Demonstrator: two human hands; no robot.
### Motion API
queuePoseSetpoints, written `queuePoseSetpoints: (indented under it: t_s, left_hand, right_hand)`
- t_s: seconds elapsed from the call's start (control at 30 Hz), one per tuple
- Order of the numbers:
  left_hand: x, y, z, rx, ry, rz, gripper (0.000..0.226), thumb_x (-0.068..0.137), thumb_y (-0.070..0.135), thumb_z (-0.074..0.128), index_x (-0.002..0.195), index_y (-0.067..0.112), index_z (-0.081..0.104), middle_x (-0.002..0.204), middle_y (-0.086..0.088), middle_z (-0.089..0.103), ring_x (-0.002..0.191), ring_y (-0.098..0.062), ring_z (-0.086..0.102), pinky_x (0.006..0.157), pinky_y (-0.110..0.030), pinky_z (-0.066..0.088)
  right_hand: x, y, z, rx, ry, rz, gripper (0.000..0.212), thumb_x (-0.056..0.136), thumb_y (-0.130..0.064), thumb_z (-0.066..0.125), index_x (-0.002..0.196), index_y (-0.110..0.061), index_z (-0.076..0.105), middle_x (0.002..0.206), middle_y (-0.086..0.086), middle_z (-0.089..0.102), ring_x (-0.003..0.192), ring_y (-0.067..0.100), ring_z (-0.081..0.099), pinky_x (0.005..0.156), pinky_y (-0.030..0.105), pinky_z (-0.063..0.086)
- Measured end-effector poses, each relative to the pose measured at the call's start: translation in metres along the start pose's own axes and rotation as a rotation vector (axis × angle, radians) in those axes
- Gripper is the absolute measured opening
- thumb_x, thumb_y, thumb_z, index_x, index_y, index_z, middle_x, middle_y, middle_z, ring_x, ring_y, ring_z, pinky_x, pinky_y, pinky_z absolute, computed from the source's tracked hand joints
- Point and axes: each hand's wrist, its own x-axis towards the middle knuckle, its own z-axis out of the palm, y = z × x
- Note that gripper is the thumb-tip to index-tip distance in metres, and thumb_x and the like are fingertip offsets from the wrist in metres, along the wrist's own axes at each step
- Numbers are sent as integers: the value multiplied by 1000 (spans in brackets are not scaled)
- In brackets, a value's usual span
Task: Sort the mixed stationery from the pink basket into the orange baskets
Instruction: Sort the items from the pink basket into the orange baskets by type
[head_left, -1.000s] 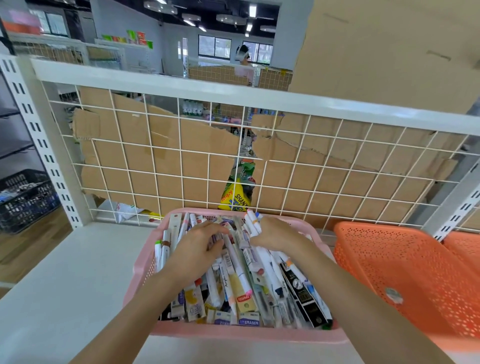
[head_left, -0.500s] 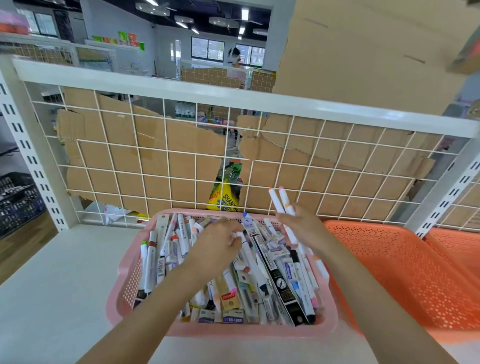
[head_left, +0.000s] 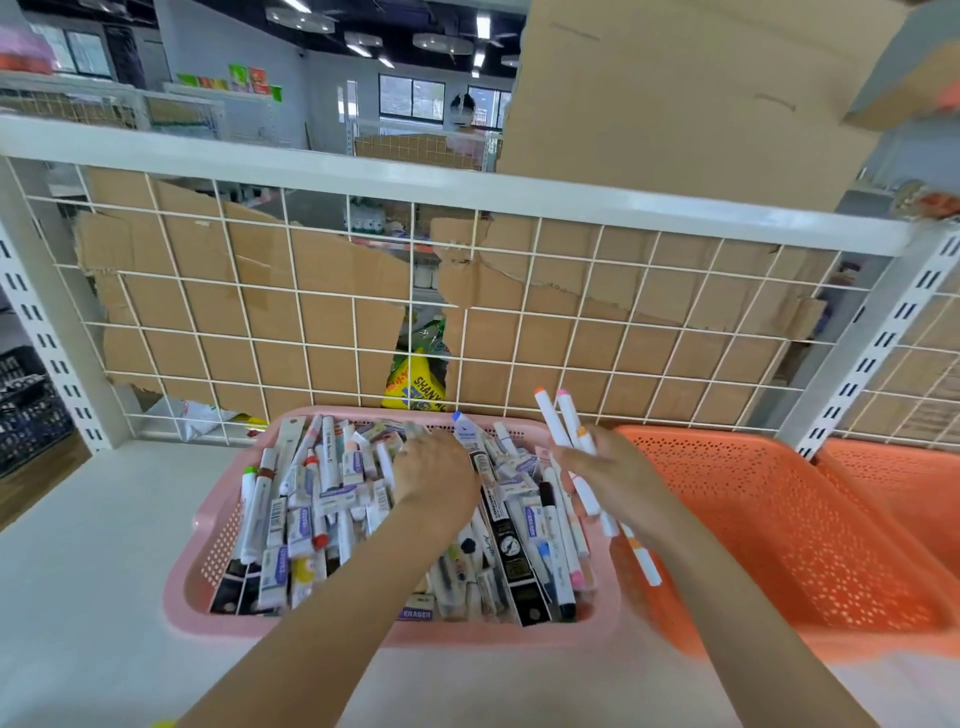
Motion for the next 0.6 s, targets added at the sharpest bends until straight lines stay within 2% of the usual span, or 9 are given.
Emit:
queuePoseSetpoints:
  t_s: [0.07,0.17,0.27,0.37,0.47,0.53,0.6]
  left_hand:
    - [5,2,-1,44,-17,-29,43,96,28,41,129,2,38,131,-16,47,119,-27,48,90,-31,41]
    - [10,5,-5,39,-94,-80,50,90,32,51,130,4,38,130,-13,47,119,-24,48,93,-32,39]
    - [13,3,-9,11,-121,-58,51,87,31,56,129,5,41,127,-10,49,118,-23,49,89,-30,42]
    - [15,2,-10,4,-116,-34,41,90,20,51,128,7,44,127,-7,53,118,-22,51,88,-29,42]
    - [13,2,-9,28,-71,14,31,95,17,43,124,6,47,125,-7,55,116,-23,52,87,-30,41]
    - [12,-2,-8,-56,-18,25,28,97,21,39,120,5,46,121,-9,57,113,-25,55,83,-32,42]
    - [14,-10,-6,-236,28,12,26,97,28,40,111,6,45,112,-11,60,104,-29,59,75,-33,42]
  right_hand:
    - [-1,4,-2,9,2,-2,21,94,-11,52,107,5,53,60,2,48,42,12,44,38,20,39]
    - [-1,8,-4,5,11,-7,22,94,-11,53,105,7,54,59,0,48,43,9,44,38,20,41]
    - [-1,13,-4,13,4,2,20,93,-13,53,105,4,54,62,2,51,47,14,46,40,22,43]
    - [-1,15,-3,35,2,8,20,93,-13,54,104,3,54,64,5,52,49,17,47,41,24,43]
    - [-1,14,-4,47,8,6,17,94,-15,54,102,1,55,60,1,51,45,12,46,40,20,42]
    - [1,14,-6,66,16,15,15,94,-15,55,99,-1,54,58,0,49,39,6,45,38,19,41]
    - [2,15,-9,60,38,28,13,93,-17,56,96,-4,54,63,4,49,39,7,46,39,21,41]
